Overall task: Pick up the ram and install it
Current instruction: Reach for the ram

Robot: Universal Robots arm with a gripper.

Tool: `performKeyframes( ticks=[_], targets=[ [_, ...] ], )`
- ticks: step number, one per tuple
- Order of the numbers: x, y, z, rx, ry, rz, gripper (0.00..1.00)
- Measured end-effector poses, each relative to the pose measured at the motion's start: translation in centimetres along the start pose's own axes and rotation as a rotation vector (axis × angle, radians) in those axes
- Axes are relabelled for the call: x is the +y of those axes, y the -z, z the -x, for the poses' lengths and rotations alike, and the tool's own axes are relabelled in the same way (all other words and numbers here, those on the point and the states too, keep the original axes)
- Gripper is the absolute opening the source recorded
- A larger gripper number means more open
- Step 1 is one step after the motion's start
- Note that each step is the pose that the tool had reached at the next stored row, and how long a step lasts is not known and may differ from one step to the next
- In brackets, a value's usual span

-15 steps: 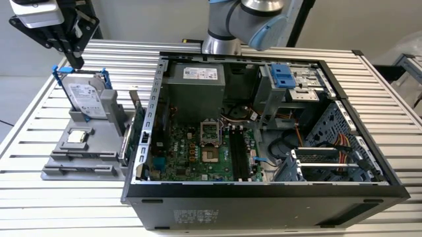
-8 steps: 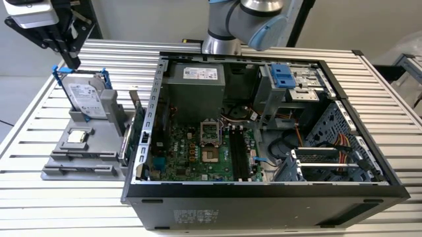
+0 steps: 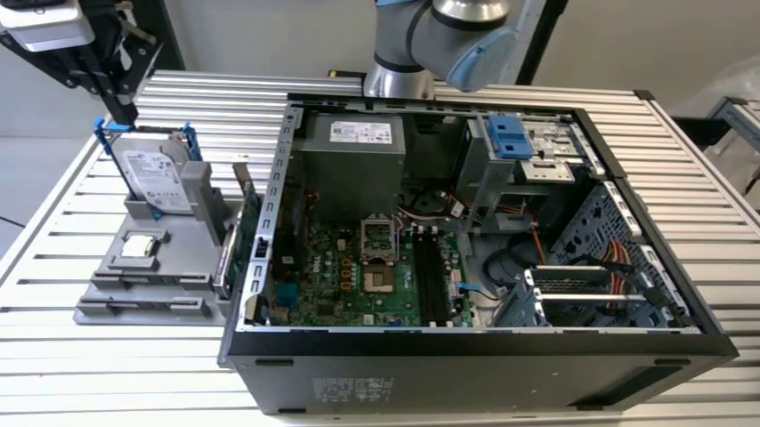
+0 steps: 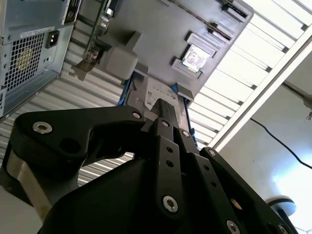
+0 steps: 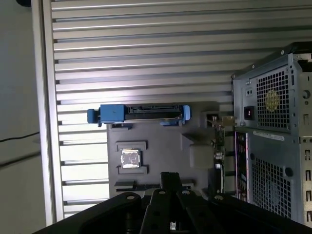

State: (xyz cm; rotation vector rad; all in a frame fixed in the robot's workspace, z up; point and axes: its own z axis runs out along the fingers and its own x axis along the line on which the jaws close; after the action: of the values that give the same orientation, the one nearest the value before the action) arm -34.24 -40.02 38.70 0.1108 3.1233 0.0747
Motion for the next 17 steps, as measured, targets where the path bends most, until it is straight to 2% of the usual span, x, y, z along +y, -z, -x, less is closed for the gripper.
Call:
performKeyframes(
  ticks=[9,17],
  targets=[
    [-0.05,-0.01,-0.22,0.0001,0.000,0.0000,0.00],
    [-0.44,0.01,-0.16,0.0001,0.000,0.0000,0.00]
  ],
)
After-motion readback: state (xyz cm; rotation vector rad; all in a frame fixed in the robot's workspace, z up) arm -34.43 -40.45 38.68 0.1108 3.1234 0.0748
